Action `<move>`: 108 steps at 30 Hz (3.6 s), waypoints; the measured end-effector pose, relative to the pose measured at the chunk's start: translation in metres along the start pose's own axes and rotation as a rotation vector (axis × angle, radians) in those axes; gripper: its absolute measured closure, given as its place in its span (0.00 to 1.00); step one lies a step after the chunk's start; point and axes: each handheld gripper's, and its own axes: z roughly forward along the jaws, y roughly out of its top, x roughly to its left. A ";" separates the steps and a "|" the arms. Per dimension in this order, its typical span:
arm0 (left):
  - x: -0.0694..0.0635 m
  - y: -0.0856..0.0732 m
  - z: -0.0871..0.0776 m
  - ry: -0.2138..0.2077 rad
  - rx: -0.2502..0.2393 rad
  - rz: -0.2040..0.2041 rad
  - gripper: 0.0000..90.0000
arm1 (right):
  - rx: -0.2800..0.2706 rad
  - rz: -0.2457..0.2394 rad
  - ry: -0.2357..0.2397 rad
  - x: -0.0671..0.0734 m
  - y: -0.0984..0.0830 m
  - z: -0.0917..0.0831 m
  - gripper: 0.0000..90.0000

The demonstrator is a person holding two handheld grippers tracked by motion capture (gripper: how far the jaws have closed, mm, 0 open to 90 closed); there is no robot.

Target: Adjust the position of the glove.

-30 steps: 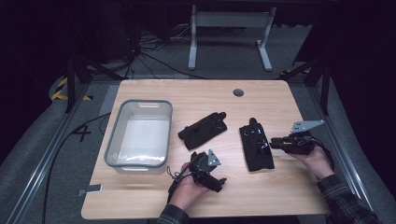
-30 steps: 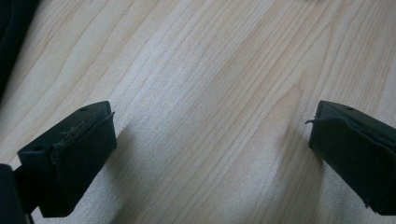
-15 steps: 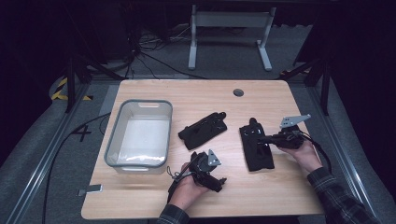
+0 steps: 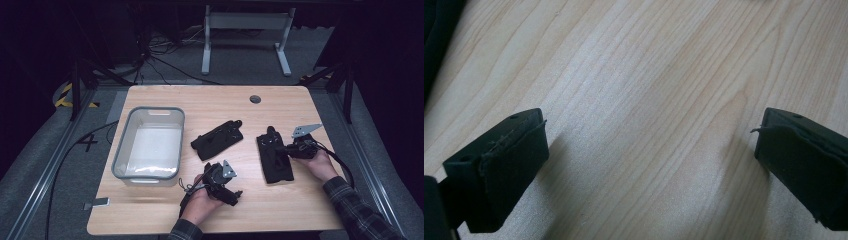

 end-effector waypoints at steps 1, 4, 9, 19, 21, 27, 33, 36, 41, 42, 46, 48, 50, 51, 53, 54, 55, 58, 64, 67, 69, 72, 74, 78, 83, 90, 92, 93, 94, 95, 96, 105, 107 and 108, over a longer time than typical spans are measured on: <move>0.000 0.000 0.000 0.000 0.000 0.000 0.01 | 0.002 -0.001 -0.002 0.000 0.000 -0.001 1.00; 0.000 0.000 0.000 0.000 0.000 0.000 0.01 | 0.009 -0.010 -0.001 0.002 -0.002 -0.003 1.00; 0.000 0.000 0.000 0.000 0.000 0.000 0.01 | 0.019 -0.017 0.001 0.003 -0.004 -0.006 1.00; 0.000 0.000 0.000 0.000 0.000 0.000 0.01 | 0.033 -0.016 -0.008 0.012 -0.013 -0.015 1.00; 0.000 0.000 0.000 0.000 0.000 0.000 0.01 | 0.036 -0.005 -0.005 0.014 -0.016 -0.019 1.00; 0.000 0.000 0.000 0.000 0.000 0.000 0.01 | 0.043 -0.006 -0.003 0.019 -0.021 -0.023 1.00; 0.000 0.000 0.000 0.000 0.000 0.000 0.01 | 0.049 0.001 0.000 0.028 -0.028 -0.030 1.00; 0.000 0.000 0.000 0.000 0.000 0.000 0.01 | 0.051 0.012 -0.002 0.032 -0.032 -0.034 1.00; 0.000 0.000 0.000 0.000 -0.001 0.000 0.01 | 0.059 0.019 -0.003 0.039 -0.038 -0.040 1.00; 0.000 0.000 0.000 0.000 0.000 0.000 0.01 | 0.061 0.020 -0.004 0.041 -0.040 -0.041 1.00; 0.000 0.000 0.000 0.000 0.000 0.000 0.01 | 0.063 0.018 -0.011 0.047 -0.043 -0.044 1.00; 0.000 0.000 0.000 0.000 0.000 0.000 0.01 | 0.064 0.016 -0.012 0.049 -0.044 -0.045 1.00; 0.000 0.000 0.000 0.000 0.000 0.000 0.01 | 0.065 0.015 -0.009 0.049 -0.044 -0.045 0.96; 0.000 0.000 0.000 0.000 0.000 0.000 0.01 | 0.062 0.017 0.003 0.048 -0.043 -0.046 0.89; 0.000 0.000 0.000 0.000 0.000 0.000 0.01 | 0.054 0.018 0.000 0.048 -0.043 -0.048 0.82; 0.000 0.000 0.000 0.000 0.000 0.000 0.01 | 0.048 0.017 -0.014 0.047 -0.043 -0.050 0.77; 0.000 0.000 0.000 0.000 0.000 0.000 0.01 | 0.040 0.022 -0.017 0.046 -0.043 -0.052 0.75; 0.000 0.000 0.000 0.000 0.000 0.000 0.01 | 0.010 0.043 -0.017 0.042 -0.045 -0.059 0.68; 0.000 0.000 0.000 0.000 0.000 0.000 0.01 | -0.015 0.080 -0.074 0.037 -0.056 -0.072 0.48; 0.000 0.000 0.000 0.000 0.000 0.000 0.01 | -0.025 0.093 -0.122 0.033 -0.067 -0.078 0.37; 0.000 0.000 0.000 0.000 0.000 0.000 0.01 | -0.026 0.106 -0.154 0.031 -0.073 -0.080 0.31; 0.000 0.000 0.000 0.000 0.000 0.000 0.01 | -0.020 0.131 -0.172 0.027 -0.081 -0.082 0.23; 0.000 0.000 0.000 0.000 0.000 0.000 0.01 | -0.019 0.147 -0.189 0.026 -0.086 -0.083 0.20; 0.000 0.000 0.000 -0.001 0.000 0.000 0.01 | -0.031 0.169 -0.221 0.023 -0.094 -0.084 0.17; 0.000 0.000 0.000 -0.003 0.003 0.002 0.00 | -0.031 0.150 -0.244 0.025 -0.098 -0.079 0.11; 0.001 0.002 -0.001 0.000 0.013 -0.001 0.02 | -0.044 0.150 -0.264 0.028 -0.100 -0.077 0.09; 0.002 0.004 -0.002 0.002 0.019 -0.010 0.05 | -0.046 0.150 -0.265 0.028 -0.100 -0.077 0.09; 0.003 0.004 -0.002 0.000 0.013 -0.022 0.08 | -0.047 0.151 -0.265 0.028 -0.100 -0.077 0.09; 0.004 0.005 -0.003 -0.006 0.014 -0.028 0.10 | -0.046 0.151 -0.265 0.028 -0.100 -0.077 0.09; 0.005 0.007 -0.003 -0.006 0.023 -0.036 0.11 | -0.046 0.150 -0.265 0.028 -0.100 -0.077 0.09; 0.006 0.009 -0.004 -0.008 0.027 -0.034 0.15 | -0.046 0.150 -0.265 0.028 -0.100 -0.077 0.09; 0.017 0.027 -0.008 -0.040 0.022 -0.032 0.49 | -0.043 0.149 -0.263 0.028 -0.100 -0.077 0.08; 0.020 0.030 -0.009 -0.032 0.025 -0.044 0.54 | -0.042 0.148 -0.263 0.028 -0.100 -0.077 0.08; 0.022 0.032 -0.010 -0.027 0.027 -0.039 0.63 | -0.041 0.145 -0.260 0.028 -0.100 -0.076 0.07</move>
